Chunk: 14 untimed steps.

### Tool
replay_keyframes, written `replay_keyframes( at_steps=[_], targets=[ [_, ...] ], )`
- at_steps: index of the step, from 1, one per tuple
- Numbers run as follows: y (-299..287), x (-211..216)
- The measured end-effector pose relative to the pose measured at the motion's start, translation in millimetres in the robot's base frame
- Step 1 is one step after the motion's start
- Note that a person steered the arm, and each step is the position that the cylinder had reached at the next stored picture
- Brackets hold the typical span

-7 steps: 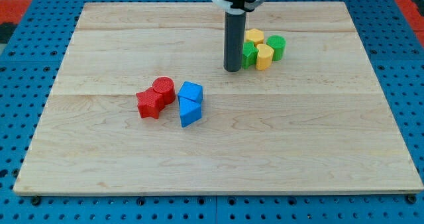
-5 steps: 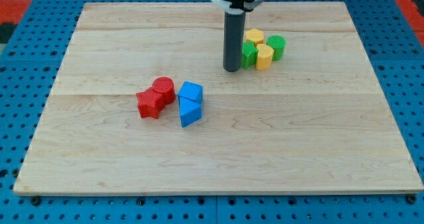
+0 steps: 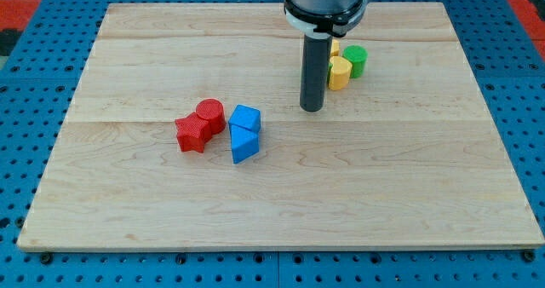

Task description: Point your arm to the center right

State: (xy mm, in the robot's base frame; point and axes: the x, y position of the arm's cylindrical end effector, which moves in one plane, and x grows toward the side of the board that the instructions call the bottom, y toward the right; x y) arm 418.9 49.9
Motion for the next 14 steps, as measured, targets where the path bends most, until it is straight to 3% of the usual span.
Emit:
replay_keyframes(
  at_steps=[2, 6, 10, 11, 13, 14],
  targets=[
    [8.3, 5.2],
    [129.0, 6.0],
    [165.7, -5.7],
    [165.6, -33.2],
    [91.9, -48.9],
    [53.9, -88.2]
  ],
)
